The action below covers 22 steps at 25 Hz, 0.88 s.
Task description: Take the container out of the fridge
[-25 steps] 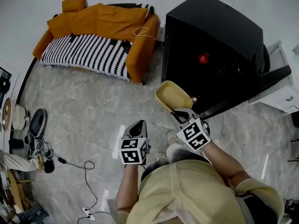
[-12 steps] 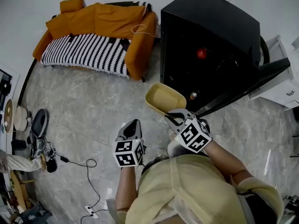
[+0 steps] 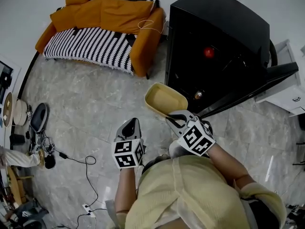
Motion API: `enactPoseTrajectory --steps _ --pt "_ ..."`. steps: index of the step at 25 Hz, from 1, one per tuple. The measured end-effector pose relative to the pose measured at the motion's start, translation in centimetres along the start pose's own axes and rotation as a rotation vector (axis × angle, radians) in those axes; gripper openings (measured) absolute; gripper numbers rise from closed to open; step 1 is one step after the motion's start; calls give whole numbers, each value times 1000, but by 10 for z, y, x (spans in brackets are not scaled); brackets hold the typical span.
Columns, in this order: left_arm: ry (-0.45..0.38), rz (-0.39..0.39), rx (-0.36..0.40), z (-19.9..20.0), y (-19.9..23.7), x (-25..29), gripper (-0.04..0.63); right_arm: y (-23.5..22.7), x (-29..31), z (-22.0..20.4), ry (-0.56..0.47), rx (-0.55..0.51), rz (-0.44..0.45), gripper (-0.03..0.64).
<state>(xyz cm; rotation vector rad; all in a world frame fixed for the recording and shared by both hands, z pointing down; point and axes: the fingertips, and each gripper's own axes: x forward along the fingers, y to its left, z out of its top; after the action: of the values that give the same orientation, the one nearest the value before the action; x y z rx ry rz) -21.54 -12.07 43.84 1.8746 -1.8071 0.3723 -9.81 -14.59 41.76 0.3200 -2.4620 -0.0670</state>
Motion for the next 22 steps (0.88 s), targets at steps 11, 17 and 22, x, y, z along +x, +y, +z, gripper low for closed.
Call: enactPoseTrajectory --steps 11,17,22 --pt "2 11 -15 -4 5 -5 25 0 2 2 1 -4 -5 38" --pt "11 10 -17 -6 6 -5 25 -2 1 2 1 2 -1 38" --pt "11 8 -19 -4 5 -2 25 -4 0 2 0 6 1 38"
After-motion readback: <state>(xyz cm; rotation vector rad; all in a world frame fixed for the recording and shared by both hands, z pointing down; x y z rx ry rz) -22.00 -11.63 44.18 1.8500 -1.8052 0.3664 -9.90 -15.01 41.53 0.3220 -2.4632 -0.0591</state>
